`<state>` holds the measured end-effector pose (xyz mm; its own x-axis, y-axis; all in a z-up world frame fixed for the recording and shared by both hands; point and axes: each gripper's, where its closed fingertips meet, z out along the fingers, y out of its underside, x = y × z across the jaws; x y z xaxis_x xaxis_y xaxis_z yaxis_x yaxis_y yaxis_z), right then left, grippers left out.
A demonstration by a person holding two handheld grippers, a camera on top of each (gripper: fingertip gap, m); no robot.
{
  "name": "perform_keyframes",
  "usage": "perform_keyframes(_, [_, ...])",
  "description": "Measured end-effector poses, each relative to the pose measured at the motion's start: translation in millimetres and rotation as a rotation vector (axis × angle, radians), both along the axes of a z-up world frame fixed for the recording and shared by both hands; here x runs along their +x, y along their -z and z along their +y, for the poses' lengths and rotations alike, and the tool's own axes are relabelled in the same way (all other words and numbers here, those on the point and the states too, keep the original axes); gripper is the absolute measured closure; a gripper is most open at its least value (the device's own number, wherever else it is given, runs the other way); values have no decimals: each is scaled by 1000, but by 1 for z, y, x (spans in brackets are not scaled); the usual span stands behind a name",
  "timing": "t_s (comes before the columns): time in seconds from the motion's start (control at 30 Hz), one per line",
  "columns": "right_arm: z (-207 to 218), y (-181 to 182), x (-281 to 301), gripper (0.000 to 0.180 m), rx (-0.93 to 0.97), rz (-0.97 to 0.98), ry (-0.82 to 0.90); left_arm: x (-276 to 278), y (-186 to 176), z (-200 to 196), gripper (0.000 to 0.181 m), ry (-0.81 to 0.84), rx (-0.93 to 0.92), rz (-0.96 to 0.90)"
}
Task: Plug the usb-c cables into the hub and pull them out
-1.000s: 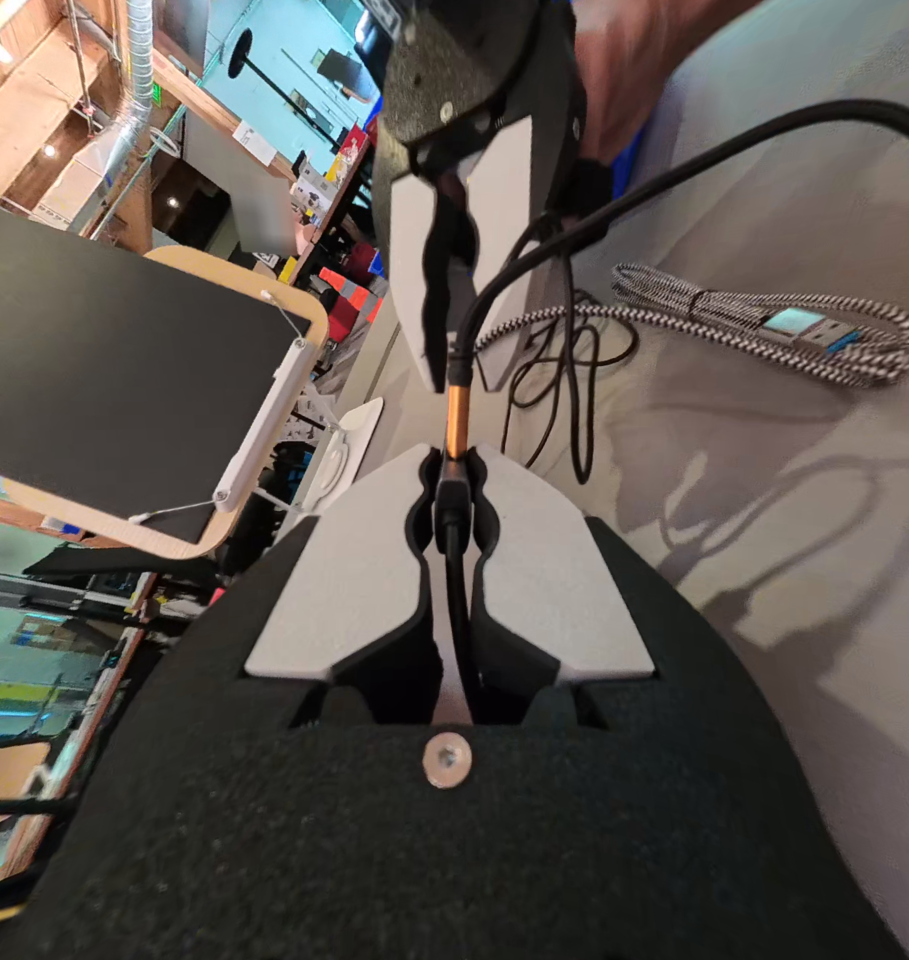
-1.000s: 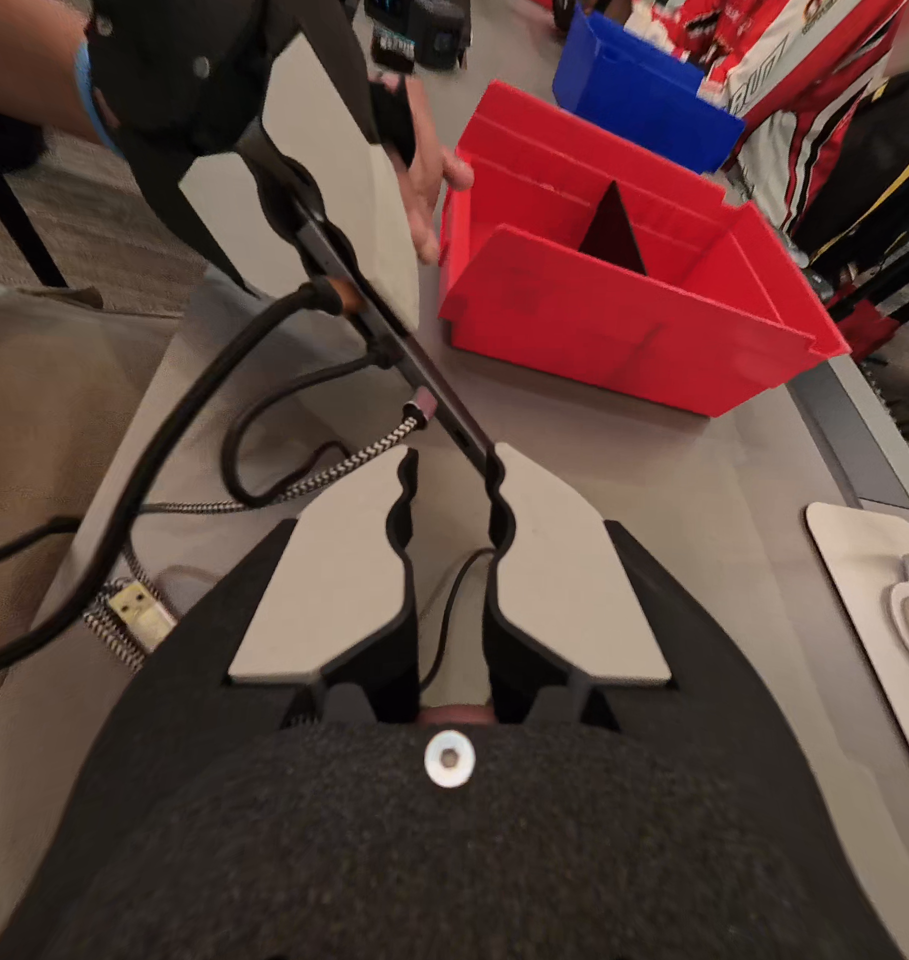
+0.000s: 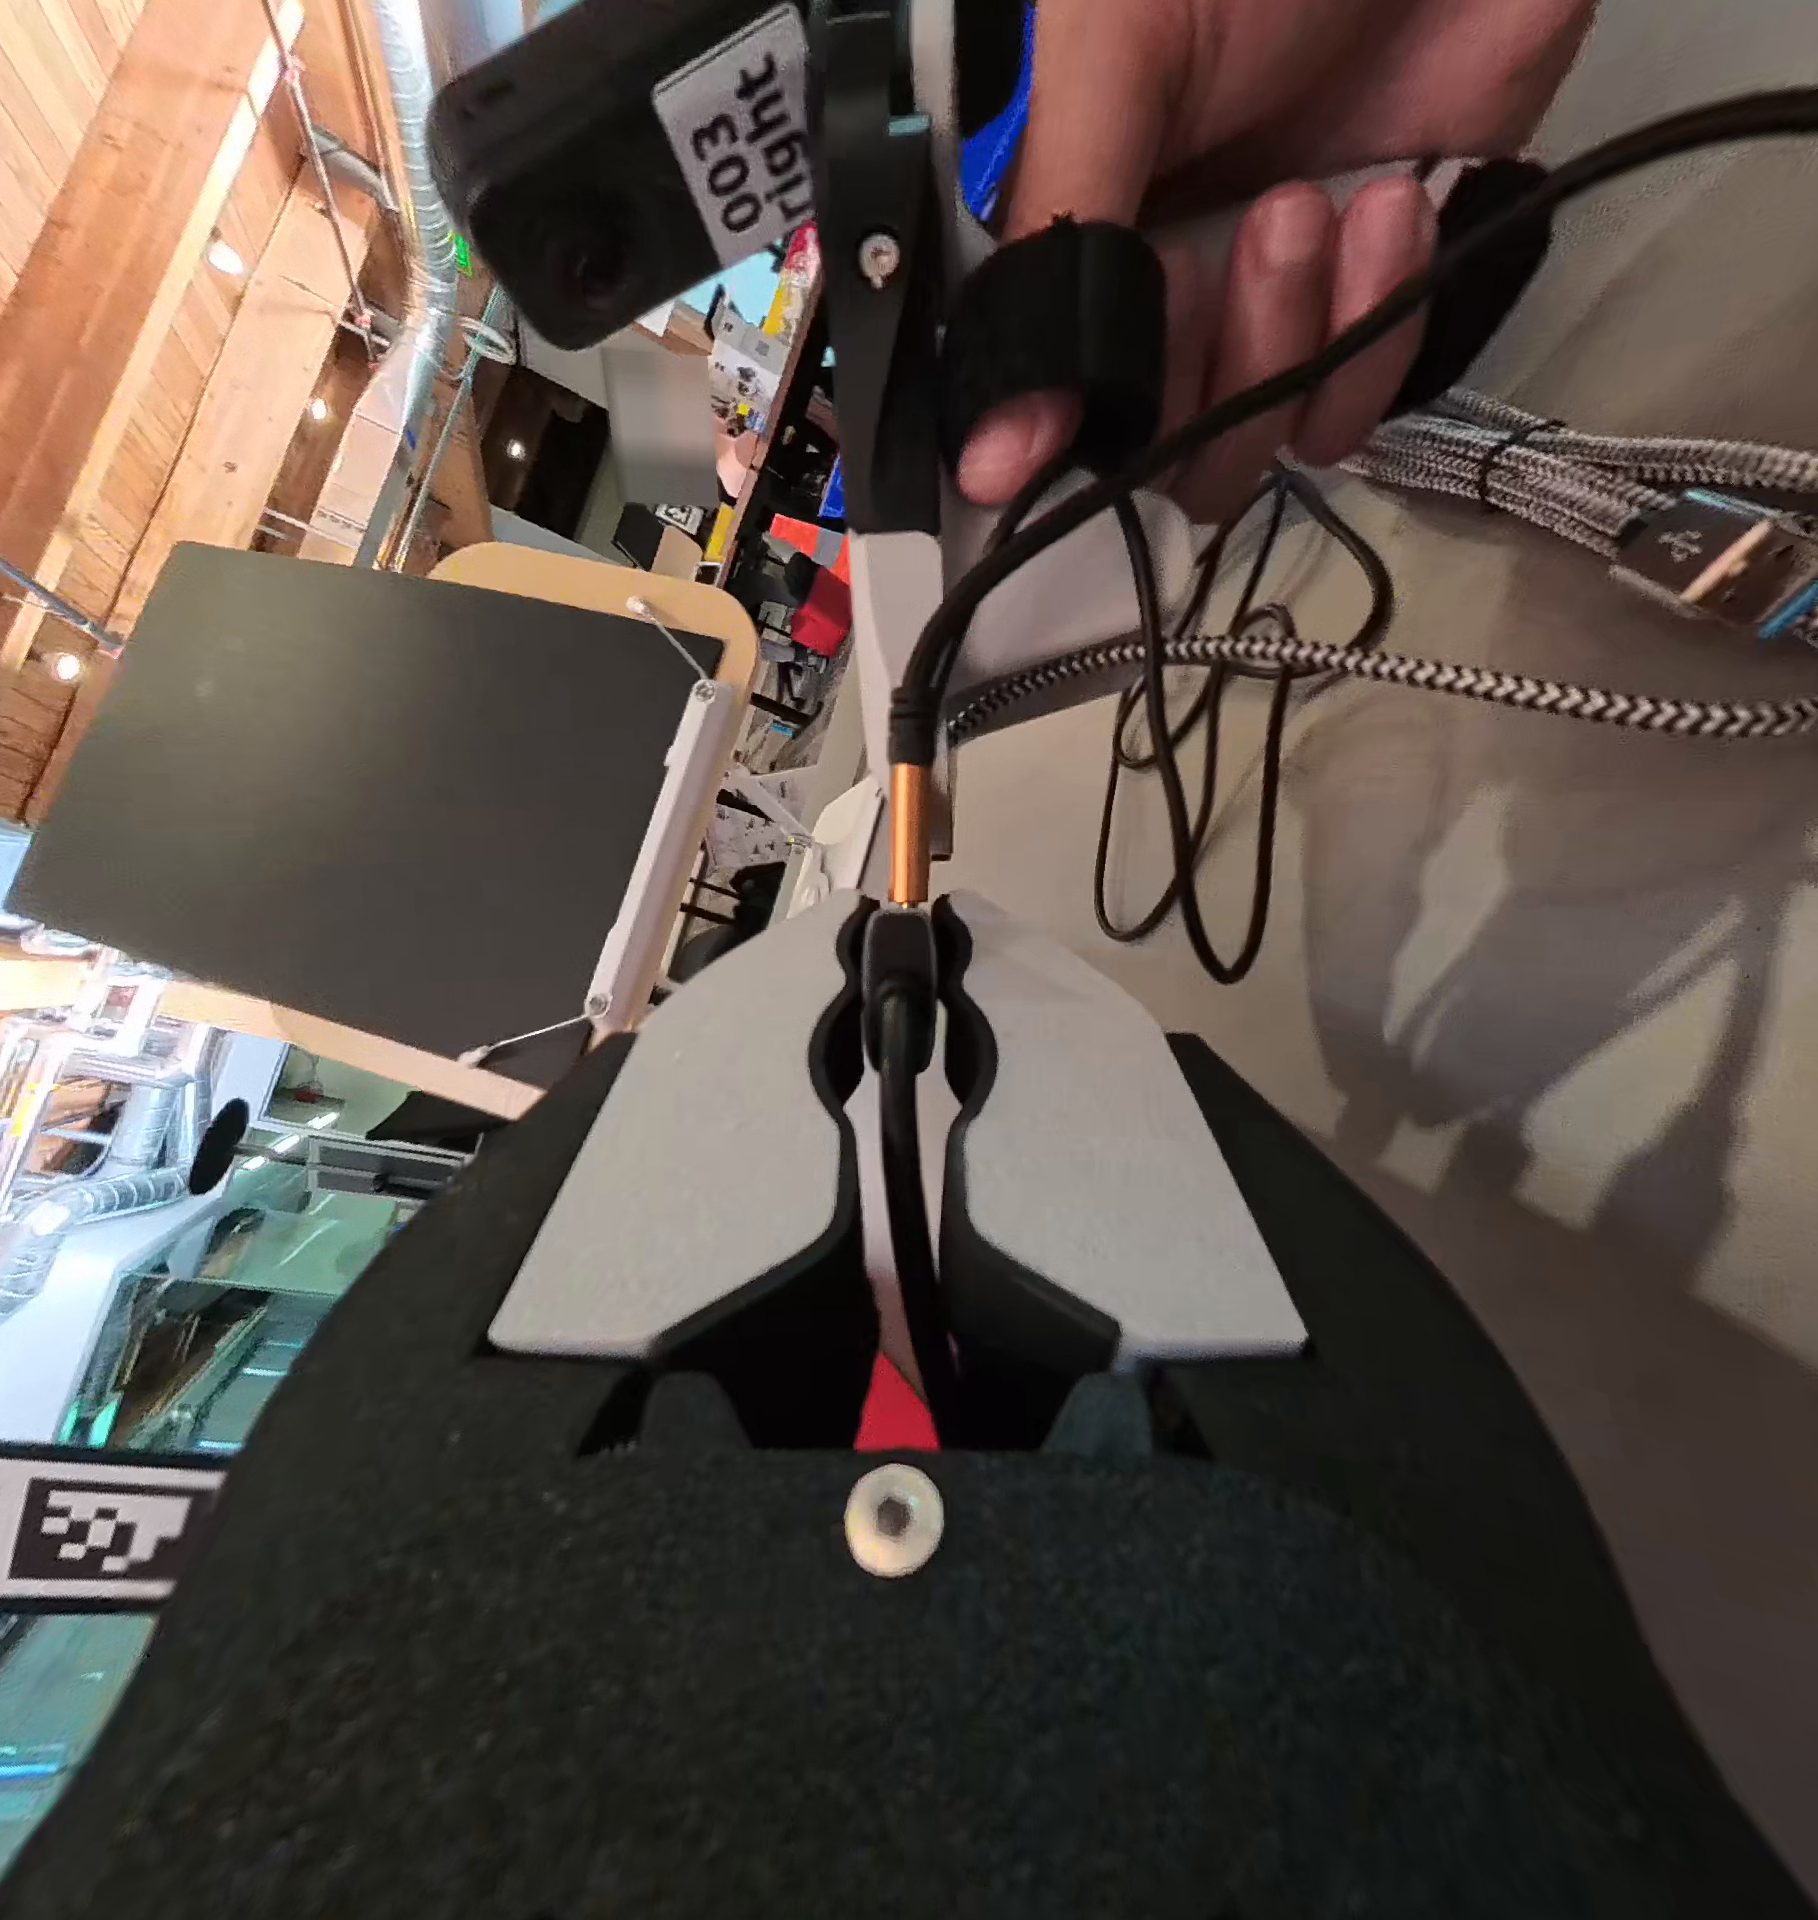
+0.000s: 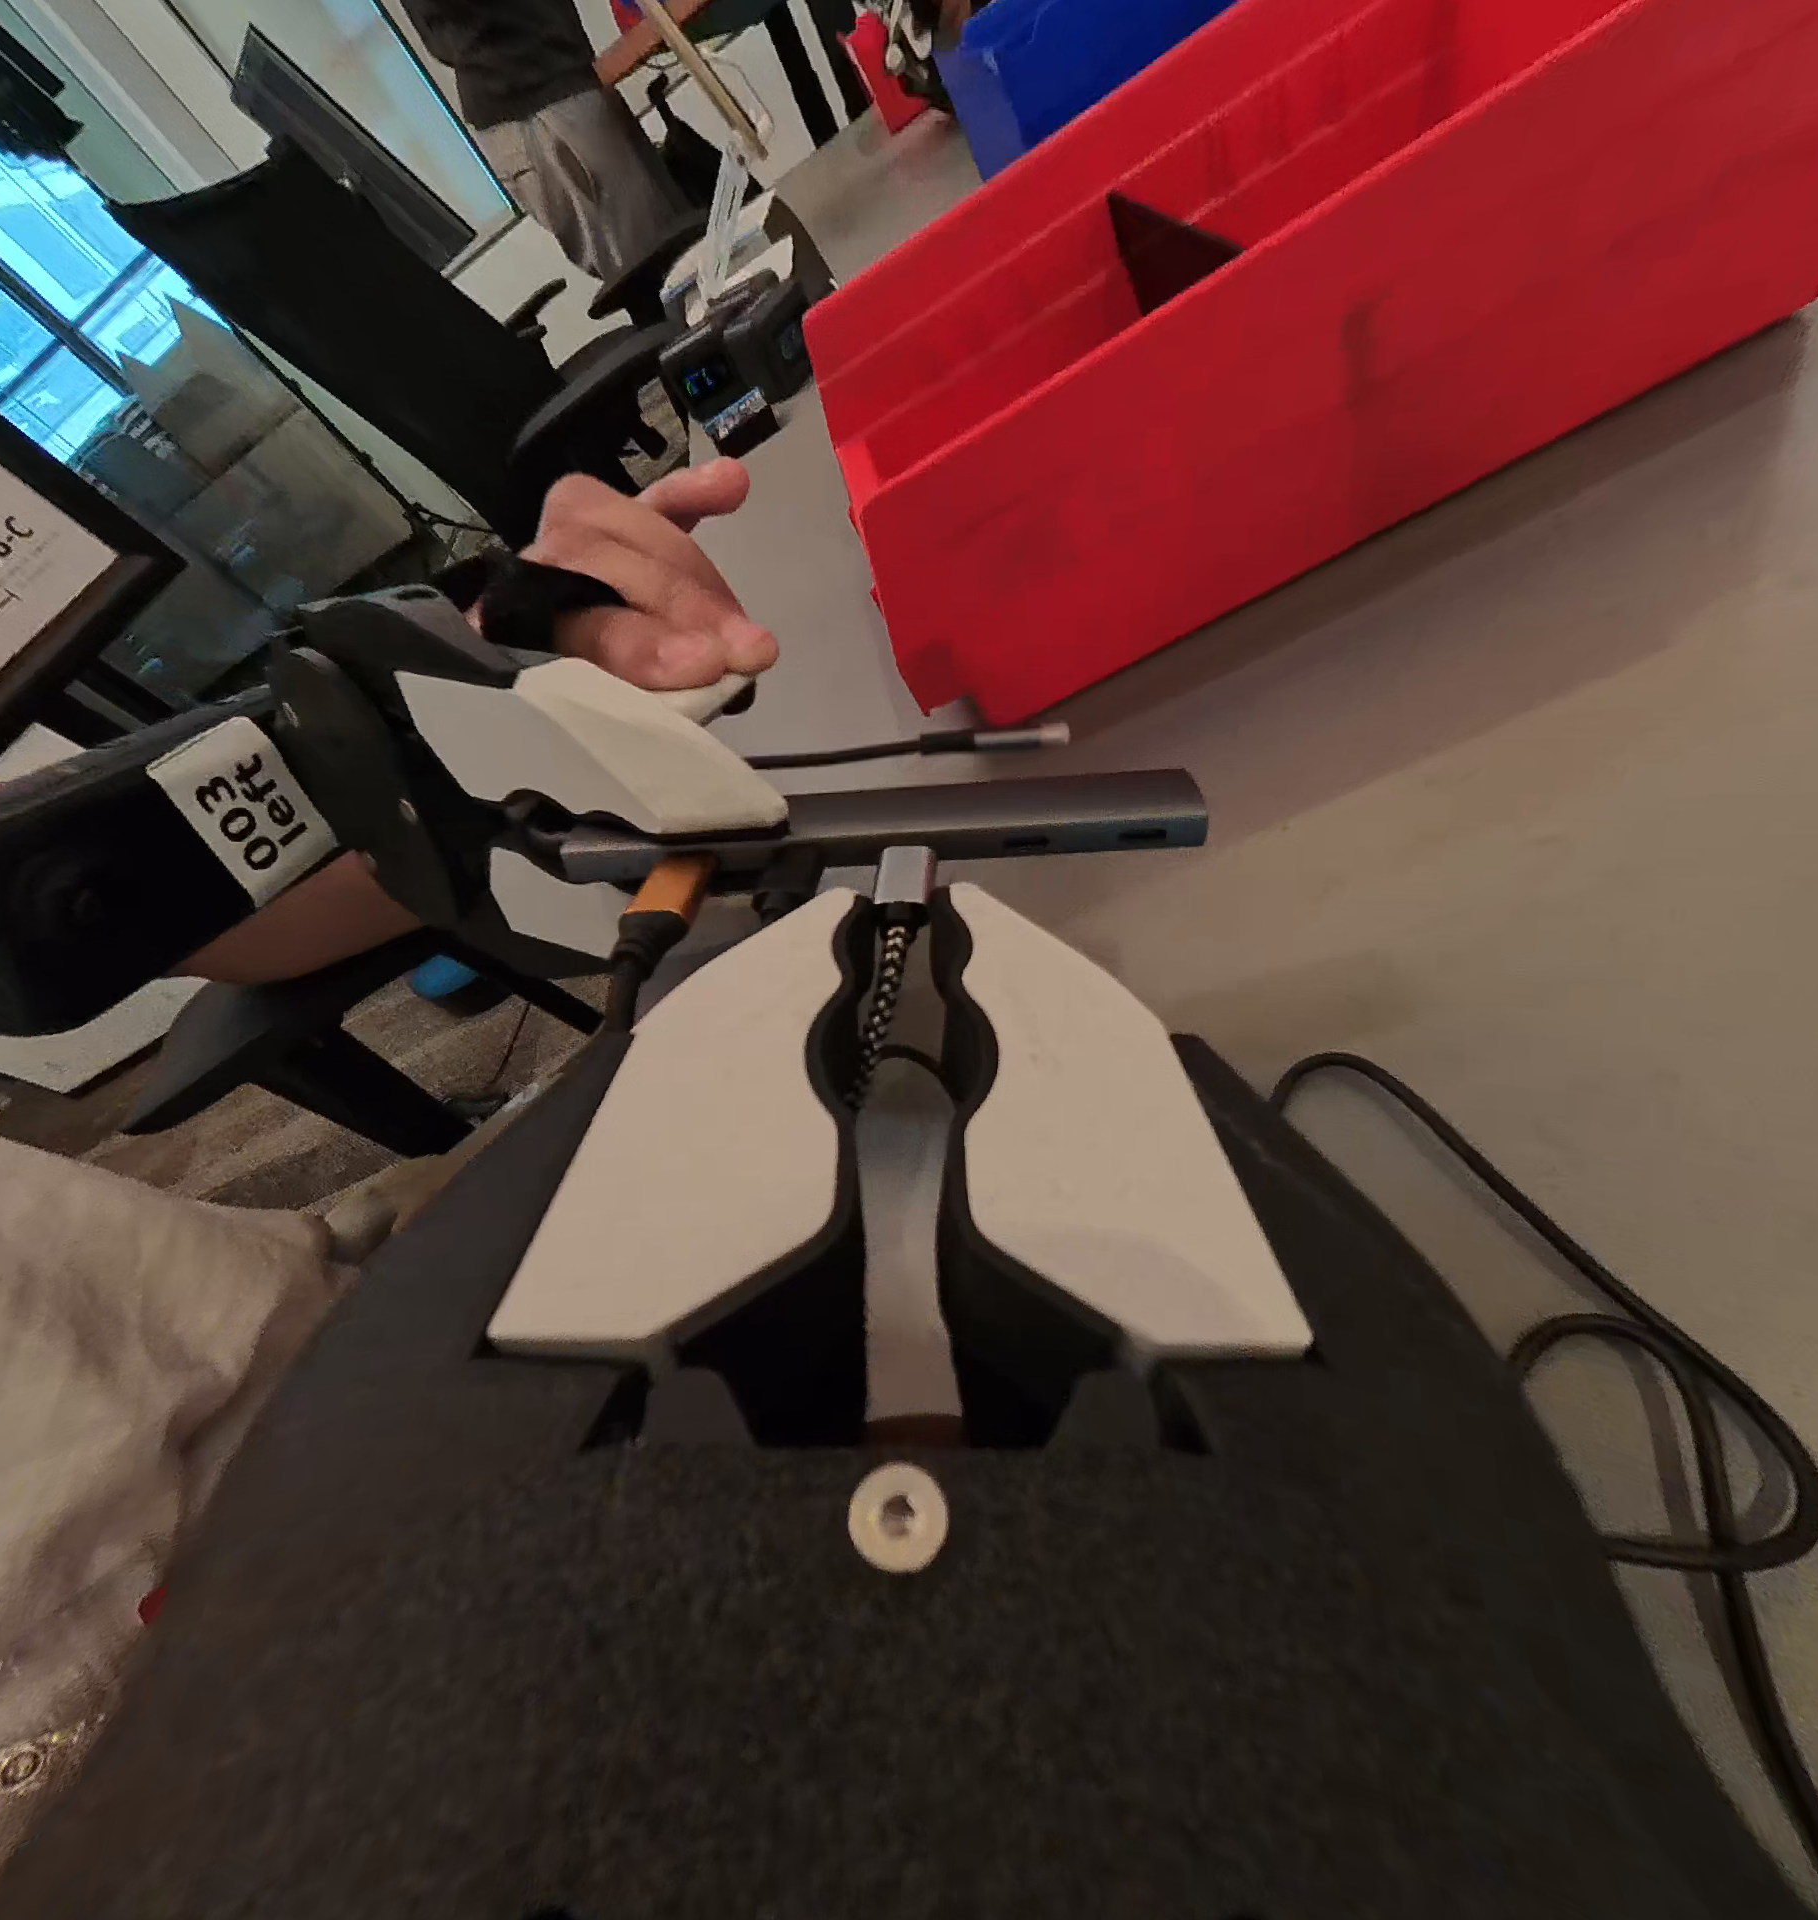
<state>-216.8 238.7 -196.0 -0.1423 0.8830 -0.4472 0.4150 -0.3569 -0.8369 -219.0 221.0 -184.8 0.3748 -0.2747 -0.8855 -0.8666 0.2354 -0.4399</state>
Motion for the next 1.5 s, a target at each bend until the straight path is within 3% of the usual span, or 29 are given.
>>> perform_keyframes(0.17, [-4,1,8,170,20,-6,-47,5,4,-5,171,32,102,80])
perform_keyframes(0.73, [-11,8,19,170,-7,-15,-139,-1,12,-4,163,27,9,6])
perform_keyframes(0.87, [-20,11,18,170,3,-23,-177,2,21,-4,171,32,-34,26])
perform_keyframes(1.2, [-19,19,15,170,92,-69,-121,0,30,2,171,-10,-62,37])
perform_keyframes(1.5, [-12,20,10,170,29,-41,-77,-2,31,8,171,-21,-63,8])
